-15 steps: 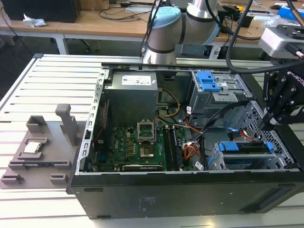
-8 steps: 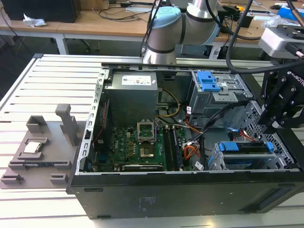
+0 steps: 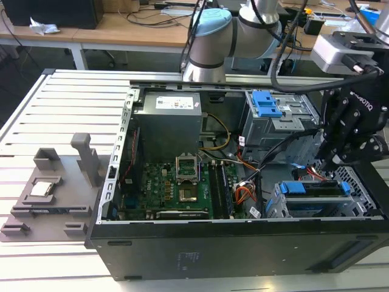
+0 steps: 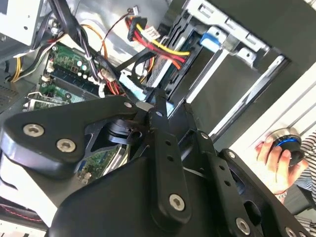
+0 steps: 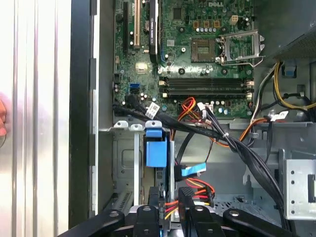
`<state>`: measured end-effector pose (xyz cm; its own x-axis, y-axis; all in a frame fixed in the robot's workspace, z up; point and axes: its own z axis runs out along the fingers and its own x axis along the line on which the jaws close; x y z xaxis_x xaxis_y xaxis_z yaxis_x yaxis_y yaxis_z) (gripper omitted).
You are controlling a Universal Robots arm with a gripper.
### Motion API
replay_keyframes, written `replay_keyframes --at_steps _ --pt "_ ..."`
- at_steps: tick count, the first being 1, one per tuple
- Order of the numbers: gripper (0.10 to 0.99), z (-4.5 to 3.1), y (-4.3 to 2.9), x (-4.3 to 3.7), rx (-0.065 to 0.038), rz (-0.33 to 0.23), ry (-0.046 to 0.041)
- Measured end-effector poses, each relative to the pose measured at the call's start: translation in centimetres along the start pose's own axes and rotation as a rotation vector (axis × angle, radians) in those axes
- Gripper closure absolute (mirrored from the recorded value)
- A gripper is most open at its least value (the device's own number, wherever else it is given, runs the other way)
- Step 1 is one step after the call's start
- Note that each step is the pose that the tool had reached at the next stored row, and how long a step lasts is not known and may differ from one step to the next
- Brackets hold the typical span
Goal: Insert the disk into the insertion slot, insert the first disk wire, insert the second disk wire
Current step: 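Insert the second disk wire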
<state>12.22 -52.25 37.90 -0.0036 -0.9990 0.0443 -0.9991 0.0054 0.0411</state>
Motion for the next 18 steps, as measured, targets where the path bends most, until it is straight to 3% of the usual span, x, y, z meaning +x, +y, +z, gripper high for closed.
replay_keyframes --at_steps 3,5,14,18 --pt "0.784 0.17 1.12 -0.02 0.000 0.000 0.0000" --pt "0.784 0.22 1.32 -0.02 0.000 0.000 0.0000" --pt "0.784 1.27 1.43 -0.49 0.000 0.000 0.0001" --pt "0.784 1.73 1.41 -1.26 0.000 -0.002 0.0025"
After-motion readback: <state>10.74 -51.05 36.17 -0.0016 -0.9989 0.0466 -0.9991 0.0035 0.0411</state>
